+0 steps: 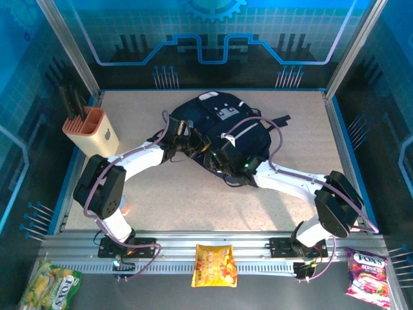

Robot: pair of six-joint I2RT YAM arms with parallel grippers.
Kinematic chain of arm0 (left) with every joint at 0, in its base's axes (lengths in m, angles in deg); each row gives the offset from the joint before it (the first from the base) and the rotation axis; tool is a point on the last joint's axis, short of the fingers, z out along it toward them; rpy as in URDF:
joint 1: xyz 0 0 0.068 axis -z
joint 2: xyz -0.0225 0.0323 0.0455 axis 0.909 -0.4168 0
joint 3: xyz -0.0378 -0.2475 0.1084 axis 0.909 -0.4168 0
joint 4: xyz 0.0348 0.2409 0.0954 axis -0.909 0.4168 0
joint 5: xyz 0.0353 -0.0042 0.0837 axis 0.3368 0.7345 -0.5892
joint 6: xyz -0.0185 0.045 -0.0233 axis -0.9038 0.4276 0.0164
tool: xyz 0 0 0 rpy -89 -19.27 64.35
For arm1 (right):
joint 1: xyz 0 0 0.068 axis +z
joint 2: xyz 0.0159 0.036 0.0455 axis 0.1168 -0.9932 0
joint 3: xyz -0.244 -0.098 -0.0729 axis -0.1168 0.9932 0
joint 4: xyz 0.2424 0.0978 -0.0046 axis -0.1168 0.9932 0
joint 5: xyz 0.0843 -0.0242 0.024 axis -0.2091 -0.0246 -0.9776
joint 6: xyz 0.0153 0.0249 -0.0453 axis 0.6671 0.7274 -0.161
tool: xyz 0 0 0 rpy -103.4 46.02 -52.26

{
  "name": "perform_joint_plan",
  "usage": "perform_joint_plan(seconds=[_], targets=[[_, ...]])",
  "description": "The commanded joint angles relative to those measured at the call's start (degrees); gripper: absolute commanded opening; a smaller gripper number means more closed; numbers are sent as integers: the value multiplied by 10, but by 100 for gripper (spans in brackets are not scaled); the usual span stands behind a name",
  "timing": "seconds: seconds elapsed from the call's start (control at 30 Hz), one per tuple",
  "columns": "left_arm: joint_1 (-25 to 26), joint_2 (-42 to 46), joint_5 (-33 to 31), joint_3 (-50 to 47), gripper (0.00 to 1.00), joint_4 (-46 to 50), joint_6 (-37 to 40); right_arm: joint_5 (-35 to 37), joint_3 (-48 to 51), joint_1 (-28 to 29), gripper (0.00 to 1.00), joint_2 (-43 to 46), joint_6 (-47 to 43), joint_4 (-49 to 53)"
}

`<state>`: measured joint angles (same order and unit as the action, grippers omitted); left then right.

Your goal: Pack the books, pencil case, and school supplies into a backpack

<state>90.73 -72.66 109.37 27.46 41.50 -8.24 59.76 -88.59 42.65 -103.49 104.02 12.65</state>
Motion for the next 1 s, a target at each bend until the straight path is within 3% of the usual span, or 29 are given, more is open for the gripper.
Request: perform_joint_plan(seconds=[0.0,0.23,0.5,0.97], targets=[[9,17,19,8,0,-48,-12,43,-22,4,37,-14,25,17],[13,13,26,20,0,-41,5,100,-52,4,34,-52,43,32],[14,18,31,19,0,-38,17,146,-86,4,39,-88,50,33],[11,13,25,30,0,-22,37,158,-88,-8,19,-92,57,72]])
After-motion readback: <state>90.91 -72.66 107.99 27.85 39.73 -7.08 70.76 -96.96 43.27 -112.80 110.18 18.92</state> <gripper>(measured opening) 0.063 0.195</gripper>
